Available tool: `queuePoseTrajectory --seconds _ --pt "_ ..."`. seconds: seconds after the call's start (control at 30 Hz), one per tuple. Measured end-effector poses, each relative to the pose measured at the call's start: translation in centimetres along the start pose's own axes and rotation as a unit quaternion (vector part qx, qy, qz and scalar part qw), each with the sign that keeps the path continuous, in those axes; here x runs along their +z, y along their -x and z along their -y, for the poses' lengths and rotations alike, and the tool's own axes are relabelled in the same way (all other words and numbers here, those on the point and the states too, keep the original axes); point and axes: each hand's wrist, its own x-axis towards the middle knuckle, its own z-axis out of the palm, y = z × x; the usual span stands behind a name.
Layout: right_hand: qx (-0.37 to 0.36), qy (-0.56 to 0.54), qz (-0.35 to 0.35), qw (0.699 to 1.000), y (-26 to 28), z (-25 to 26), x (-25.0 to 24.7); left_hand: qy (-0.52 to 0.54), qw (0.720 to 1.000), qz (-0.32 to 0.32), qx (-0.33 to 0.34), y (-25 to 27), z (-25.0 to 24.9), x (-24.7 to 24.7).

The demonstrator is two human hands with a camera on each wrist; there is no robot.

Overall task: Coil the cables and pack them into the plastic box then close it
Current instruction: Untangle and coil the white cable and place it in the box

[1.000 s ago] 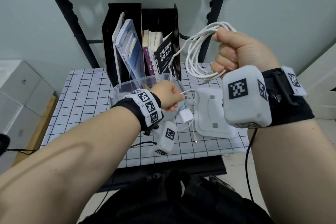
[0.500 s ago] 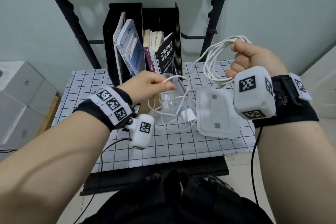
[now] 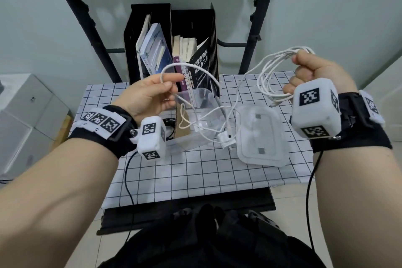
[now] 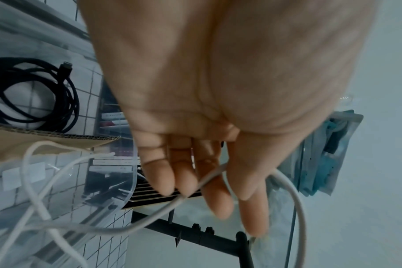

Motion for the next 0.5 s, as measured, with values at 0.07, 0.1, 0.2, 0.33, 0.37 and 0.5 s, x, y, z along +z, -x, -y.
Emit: queuePoseTrajectory --seconds 0.07,0.1,0.2,0.33,0.37,0.5 --pt "0.003 0.003 -0.001 1.0 0.1 0.1 -0.2 0.018 1.0 -0.014 0.005 -0.2 0.1 -0.4" --pt "0.003 0.001 -0.001 1.0 0.1 0.1 -0.3 0.023 0.999 -0.023 0.004 -0.3 0.2 -0.6" --pt "0.001 -0.001 0.004 1.0 0.3 0.3 -0.7 0.025 0.999 -0.041 0.0 -0.5 0.5 -0.7" --pt "-0.006 0.001 0.009 1.0 0.8 0.7 -0.5 0.02 0.999 -0.046 -0.012 -0.8 1.0 -0.9" --pt "-0.009 0.001 0.01 1.0 1.0 0.8 -0.4 0.023 0.999 -0.047 -0.012 -0.9 1.1 -0.9" --pt "-0.013 -0.004 0.006 1.0 1.2 1.0 -0.2 0.059 0.997 -0.058 0.003 -1.2 1.2 -0.9"
